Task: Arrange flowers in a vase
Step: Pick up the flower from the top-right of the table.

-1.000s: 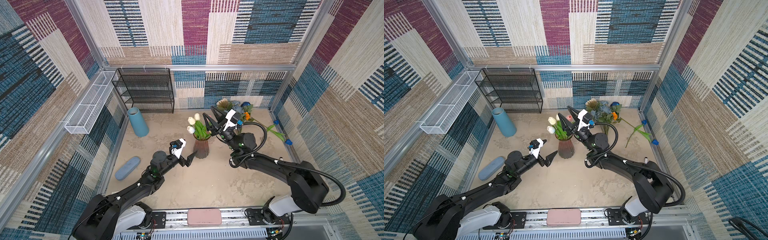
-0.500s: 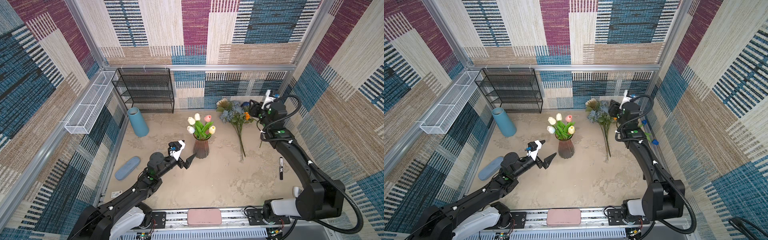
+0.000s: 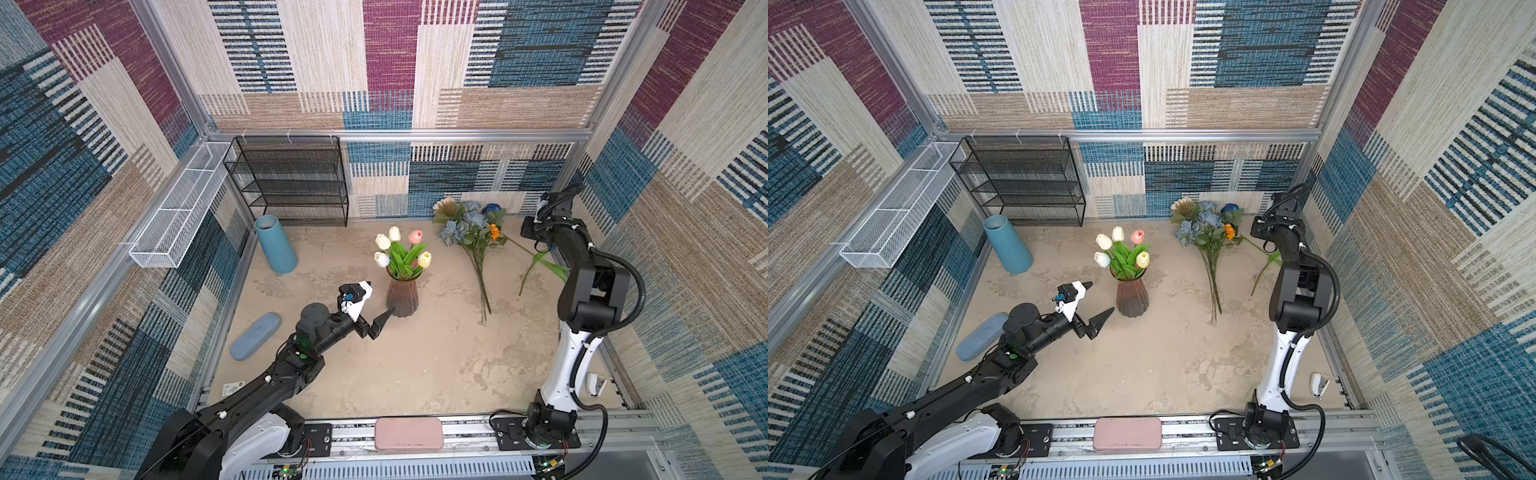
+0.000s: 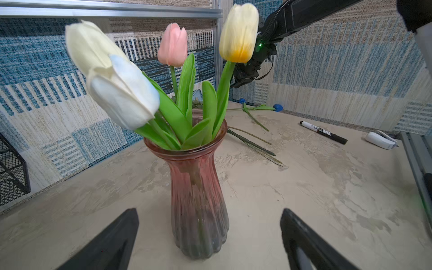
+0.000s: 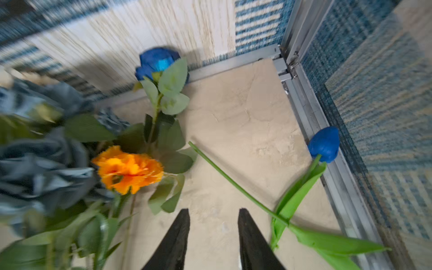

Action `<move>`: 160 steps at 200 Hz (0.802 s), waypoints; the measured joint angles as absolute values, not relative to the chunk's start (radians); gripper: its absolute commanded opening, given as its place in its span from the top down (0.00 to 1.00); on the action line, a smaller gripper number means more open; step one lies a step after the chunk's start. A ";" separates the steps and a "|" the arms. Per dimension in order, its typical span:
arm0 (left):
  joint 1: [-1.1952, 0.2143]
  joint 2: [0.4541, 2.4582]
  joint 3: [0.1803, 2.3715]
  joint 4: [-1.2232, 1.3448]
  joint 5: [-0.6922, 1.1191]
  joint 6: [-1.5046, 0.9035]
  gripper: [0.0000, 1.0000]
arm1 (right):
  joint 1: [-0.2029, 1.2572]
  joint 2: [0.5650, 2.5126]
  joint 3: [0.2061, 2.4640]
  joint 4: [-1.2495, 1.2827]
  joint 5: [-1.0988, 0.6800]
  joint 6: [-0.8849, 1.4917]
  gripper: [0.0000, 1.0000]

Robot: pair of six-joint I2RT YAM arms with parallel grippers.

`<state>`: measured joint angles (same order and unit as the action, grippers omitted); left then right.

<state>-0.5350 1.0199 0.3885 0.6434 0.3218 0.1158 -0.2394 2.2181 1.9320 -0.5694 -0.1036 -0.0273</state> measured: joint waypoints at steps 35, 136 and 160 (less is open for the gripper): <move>-0.535 1.016 0.389 0.633 0.321 0.122 0.03 | -0.249 2.429 2.215 -0.759 -0.101 -0.243 0.52; -0.535 0.994 0.398 0.572 0.321 0.126 0.02 | -0.268 2.587 2.343 -0.849 -0.099 -0.494 0.62; -0.535 0.991 0.400 0.559 0.321 0.126 0.02 | -0.272 2.590 2.337 -0.823 -0.127 -0.501 0.76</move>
